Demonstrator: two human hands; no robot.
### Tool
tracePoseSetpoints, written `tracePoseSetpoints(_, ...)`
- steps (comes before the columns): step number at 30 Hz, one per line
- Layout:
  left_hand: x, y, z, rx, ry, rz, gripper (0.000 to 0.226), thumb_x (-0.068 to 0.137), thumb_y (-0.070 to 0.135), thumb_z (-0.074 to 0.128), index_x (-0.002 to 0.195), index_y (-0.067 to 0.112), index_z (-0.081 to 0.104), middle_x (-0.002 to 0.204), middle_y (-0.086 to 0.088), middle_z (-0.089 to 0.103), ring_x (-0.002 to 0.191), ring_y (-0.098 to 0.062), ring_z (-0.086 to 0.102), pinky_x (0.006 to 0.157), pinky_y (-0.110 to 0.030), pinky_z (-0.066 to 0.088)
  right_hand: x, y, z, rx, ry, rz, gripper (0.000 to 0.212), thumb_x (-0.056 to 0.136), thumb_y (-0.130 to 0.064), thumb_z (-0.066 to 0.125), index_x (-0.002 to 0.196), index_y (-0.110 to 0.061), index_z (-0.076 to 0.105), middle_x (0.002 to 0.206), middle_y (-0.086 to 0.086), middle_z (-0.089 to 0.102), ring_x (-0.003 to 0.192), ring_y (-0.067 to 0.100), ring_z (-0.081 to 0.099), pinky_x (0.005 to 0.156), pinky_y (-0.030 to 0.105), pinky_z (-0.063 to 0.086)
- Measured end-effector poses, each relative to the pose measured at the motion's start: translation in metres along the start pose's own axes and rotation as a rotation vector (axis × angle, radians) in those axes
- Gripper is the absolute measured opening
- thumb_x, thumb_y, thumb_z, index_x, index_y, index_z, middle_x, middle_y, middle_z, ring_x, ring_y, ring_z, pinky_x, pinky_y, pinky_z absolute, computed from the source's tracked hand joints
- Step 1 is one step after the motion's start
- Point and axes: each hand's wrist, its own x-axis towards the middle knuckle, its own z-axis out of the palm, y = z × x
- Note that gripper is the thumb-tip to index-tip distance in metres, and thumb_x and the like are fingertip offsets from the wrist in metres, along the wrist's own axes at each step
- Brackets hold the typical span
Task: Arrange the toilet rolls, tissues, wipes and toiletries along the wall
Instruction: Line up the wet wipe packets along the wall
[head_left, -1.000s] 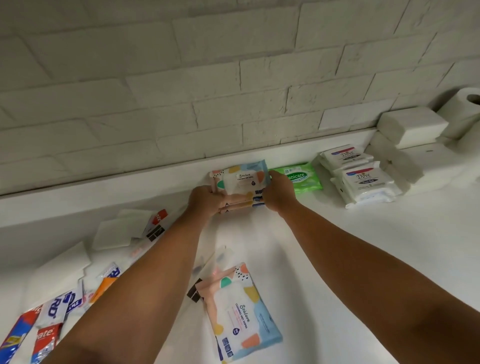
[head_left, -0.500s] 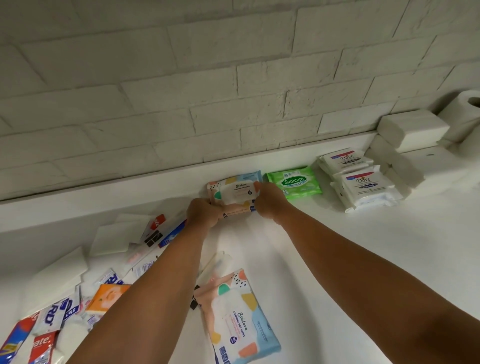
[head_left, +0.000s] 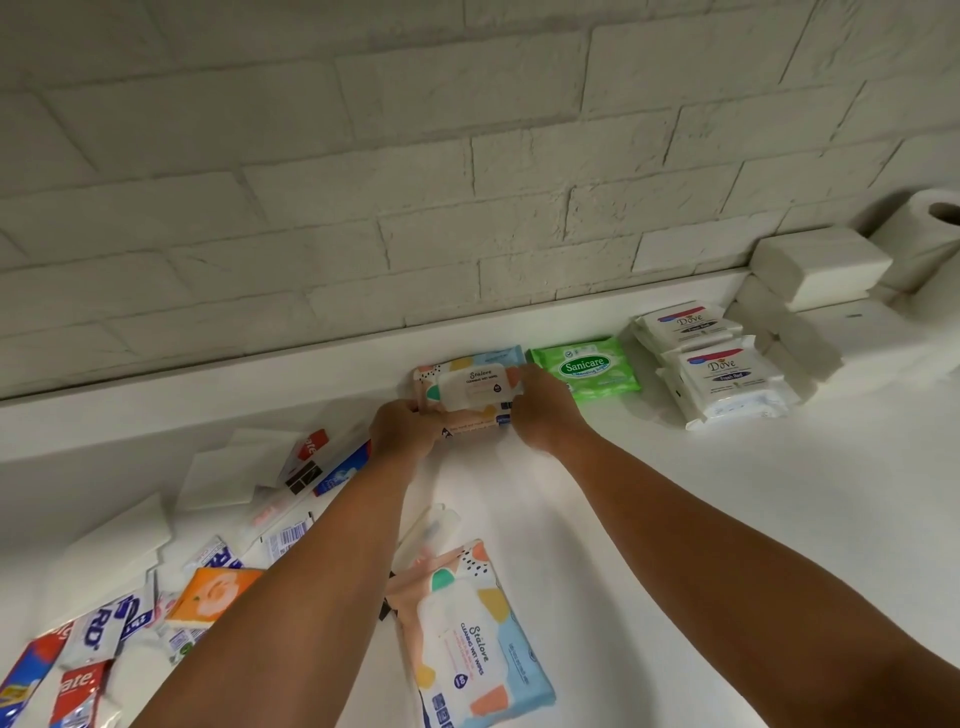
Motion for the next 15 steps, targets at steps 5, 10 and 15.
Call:
tracePoseSetpoints(5,-0.004,0.002,-0.001,0.035,0.0,0.007,0.026,0.091,0.035,0.065,0.098,0.013,0.074,0.081,-0.006,0.073,0.079,-0.025,0.069,0.075,-0.041,0.061,0.005,0.002,0.003,-0.042,-0.071,-0.01,0.042,0.085,0.006,0.048,0.123,-0.007,0.059,0.121,0.013,0.062,0.108,0.031,0.061,0.088,0.039,0.055)
tracePoseSetpoints(10,-0.017,0.006,-0.008,0.095,-0.062,0.032,0.019,0.093,0.027,0.059,0.097,0.012,0.07,0.085,-0.006,0.071,0.079,-0.024,0.067,0.07,-0.037,0.056,0.002,0.006,0.005,0.0,-0.117,-0.003,0.043,0.087,0.004,0.046,0.127,-0.009,0.056,0.12,0.011,0.06,0.106,0.029,0.06,0.091,0.042,0.054)
tracePoseSetpoints(15,-0.024,0.009,-0.013,0.107,-0.089,0.008,0.017,0.089,0.015,0.06,0.1,0.007,0.07,0.087,-0.009,0.07,0.082,-0.026,0.066,0.068,-0.035,0.052,-0.004,0.002,0.011,-0.017,-0.119,-0.06,0.042,0.087,0.005,0.047,0.125,-0.009,0.058,0.119,0.01,0.062,0.106,0.027,0.061,0.083,0.032,0.053)
